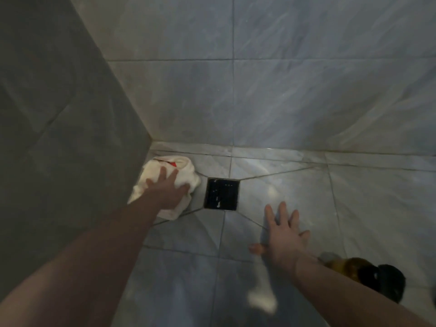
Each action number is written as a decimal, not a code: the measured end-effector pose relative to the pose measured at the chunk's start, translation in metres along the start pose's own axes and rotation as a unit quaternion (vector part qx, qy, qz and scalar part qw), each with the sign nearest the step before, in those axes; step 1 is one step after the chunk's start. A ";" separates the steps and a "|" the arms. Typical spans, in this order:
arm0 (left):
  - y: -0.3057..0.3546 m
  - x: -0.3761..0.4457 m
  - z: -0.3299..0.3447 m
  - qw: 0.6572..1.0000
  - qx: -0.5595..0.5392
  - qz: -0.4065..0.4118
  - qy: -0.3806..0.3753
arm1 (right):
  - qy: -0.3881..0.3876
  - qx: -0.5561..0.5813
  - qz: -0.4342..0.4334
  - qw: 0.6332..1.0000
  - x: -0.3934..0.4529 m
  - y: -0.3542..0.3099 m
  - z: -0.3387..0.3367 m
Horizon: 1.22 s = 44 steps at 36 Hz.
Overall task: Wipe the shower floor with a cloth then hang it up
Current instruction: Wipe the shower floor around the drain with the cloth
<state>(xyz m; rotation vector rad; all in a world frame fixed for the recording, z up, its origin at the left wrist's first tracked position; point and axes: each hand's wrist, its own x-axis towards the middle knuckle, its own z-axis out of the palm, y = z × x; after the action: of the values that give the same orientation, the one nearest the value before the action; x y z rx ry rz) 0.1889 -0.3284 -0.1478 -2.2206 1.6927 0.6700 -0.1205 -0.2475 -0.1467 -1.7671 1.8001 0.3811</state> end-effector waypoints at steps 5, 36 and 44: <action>0.010 0.029 -0.023 0.999 -0.039 -0.016 0.000 | -0.006 0.006 -0.001 1.000 0.003 -0.003 0.000; 0.136 -0.001 -0.063 0.995 -0.025 0.096 0.014 | -0.009 0.019 -0.010 1.000 0.001 -0.003 0.000; -0.003 0.017 -0.052 0.993 -0.080 -0.077 0.044 | -0.008 0.006 0.004 1.000 0.001 -0.005 0.000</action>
<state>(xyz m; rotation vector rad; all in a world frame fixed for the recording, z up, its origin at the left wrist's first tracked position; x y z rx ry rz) 0.2059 -0.3666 -0.1124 -2.4963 1.5356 0.7011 -0.1159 -0.2489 -0.1460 -1.7439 1.7960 0.3848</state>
